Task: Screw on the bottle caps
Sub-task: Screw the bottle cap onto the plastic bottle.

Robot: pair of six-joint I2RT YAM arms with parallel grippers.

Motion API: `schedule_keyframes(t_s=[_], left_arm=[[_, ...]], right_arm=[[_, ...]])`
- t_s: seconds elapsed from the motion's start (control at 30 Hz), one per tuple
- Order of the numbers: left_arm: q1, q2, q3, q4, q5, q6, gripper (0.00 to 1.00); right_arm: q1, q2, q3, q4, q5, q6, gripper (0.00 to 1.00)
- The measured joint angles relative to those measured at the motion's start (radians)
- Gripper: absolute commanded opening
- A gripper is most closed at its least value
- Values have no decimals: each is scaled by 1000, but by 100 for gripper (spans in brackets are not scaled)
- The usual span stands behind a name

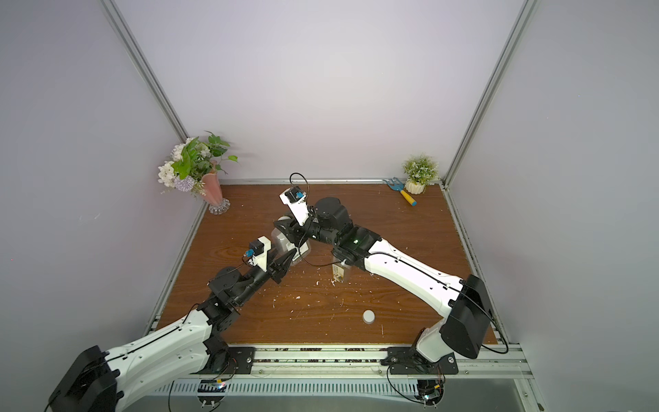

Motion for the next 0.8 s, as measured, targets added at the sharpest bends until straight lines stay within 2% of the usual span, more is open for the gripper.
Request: schedule_keyframes(t_s=[0.27, 0.5, 0.53, 0.57, 0.67, 0.73, 0.8], left_arm=[[6, 144, 93, 41, -114, 35, 1], [9, 212, 144, 76, -167, 40, 1], [11, 218, 147, 83, -169, 41, 1], [11, 224, 150, 86, -171, 42, 1], [20, 237, 157, 99, -150, 50, 0], [32, 244, 158, 108, -110, 58, 0], [38, 254, 164, 114, -63, 65, 0]], right_arm=[[74, 128, 205, -143, 403, 99, 0], [124, 269, 456, -339, 653, 192, 0], [125, 284, 489, -366, 668, 204, 5], [125, 294, 509, -386, 681, 211, 23], [121, 288, 514, -398, 677, 208, 54], [103, 270, 500, -387, 619, 203, 66], [66, 241, 467, -369, 526, 188, 71]])
